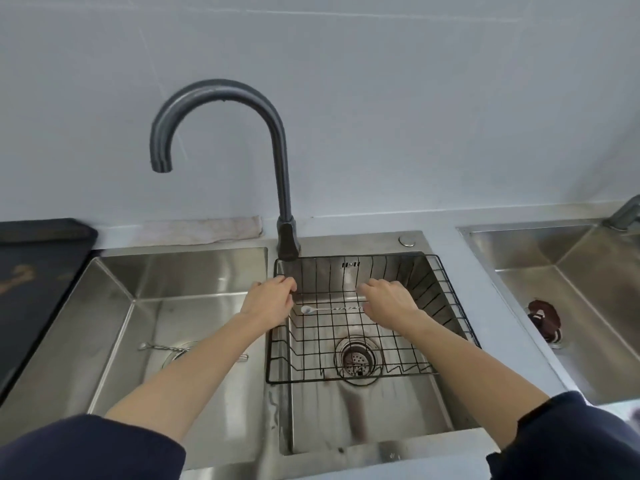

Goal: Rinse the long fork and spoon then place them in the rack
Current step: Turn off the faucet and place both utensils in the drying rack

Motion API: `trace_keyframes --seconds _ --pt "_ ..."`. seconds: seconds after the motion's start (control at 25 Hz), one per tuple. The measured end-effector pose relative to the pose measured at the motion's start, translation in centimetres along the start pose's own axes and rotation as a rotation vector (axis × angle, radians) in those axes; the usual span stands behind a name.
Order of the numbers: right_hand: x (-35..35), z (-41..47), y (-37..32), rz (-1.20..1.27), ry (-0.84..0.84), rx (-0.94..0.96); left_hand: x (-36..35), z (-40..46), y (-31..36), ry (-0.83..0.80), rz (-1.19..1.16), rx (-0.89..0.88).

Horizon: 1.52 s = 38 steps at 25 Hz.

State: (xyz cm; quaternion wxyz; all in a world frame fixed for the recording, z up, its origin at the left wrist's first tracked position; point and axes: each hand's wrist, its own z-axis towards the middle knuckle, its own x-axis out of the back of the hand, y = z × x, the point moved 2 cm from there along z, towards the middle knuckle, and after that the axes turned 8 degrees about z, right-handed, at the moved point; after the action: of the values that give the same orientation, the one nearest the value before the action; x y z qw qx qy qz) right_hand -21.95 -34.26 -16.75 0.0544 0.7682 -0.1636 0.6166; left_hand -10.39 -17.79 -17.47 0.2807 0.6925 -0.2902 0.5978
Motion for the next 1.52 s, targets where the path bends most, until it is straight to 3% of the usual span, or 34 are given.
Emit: trace_keyframes --seconds 0.64,1.0,1.52 --pt "-0.5 0.0 -16.7 0.051 0.044 0.078 0.3 -10.3 -14.2 -0.077 0.041 0.107" --pt "-5.2 4.5 -24.3 0.040 -0.120 0.095 -2.9 -11.4 -21.8 -0.195 0.051 0.121" --pt "-13.6 9.8 -26.0 0.143 -0.341 0.013 -12.1 -7.9 -25.3 -0.472 -0.023 0.086"
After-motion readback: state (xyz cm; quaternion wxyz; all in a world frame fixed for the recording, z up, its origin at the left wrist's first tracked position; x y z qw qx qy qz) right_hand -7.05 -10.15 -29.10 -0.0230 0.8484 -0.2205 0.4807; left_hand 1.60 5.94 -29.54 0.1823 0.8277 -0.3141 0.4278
